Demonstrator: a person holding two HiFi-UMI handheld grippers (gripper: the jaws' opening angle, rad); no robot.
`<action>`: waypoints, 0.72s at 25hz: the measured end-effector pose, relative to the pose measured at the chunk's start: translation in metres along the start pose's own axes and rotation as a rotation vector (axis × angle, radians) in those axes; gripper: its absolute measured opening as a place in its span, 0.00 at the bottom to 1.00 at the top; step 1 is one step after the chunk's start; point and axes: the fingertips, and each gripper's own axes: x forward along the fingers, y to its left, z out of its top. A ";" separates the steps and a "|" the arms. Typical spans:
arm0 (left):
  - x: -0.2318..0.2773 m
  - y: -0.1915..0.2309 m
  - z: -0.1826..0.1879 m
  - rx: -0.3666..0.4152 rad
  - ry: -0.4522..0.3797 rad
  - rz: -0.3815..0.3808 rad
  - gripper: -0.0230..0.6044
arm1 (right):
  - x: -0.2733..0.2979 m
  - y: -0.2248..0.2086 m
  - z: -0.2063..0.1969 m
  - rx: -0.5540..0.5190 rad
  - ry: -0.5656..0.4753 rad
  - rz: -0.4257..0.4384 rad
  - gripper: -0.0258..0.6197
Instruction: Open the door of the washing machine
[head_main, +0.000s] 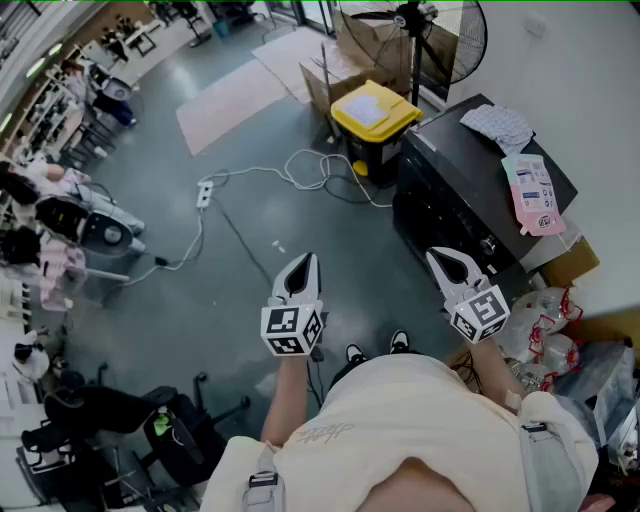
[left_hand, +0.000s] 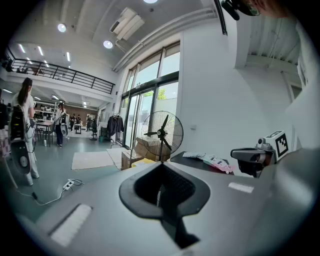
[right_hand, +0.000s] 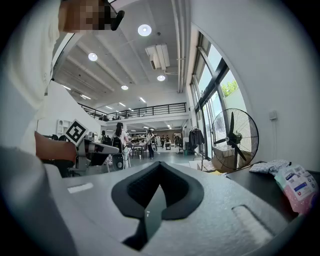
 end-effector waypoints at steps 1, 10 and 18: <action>-0.001 0.000 0.000 -0.002 -0.003 0.001 0.07 | 0.001 0.001 0.001 -0.002 0.001 0.006 0.04; -0.009 0.002 0.008 -0.019 -0.025 -0.005 0.07 | 0.012 0.010 0.015 -0.004 -0.030 0.034 0.04; -0.020 0.001 0.004 -0.013 -0.034 -0.023 0.07 | 0.010 0.013 0.010 0.012 -0.027 -0.020 0.04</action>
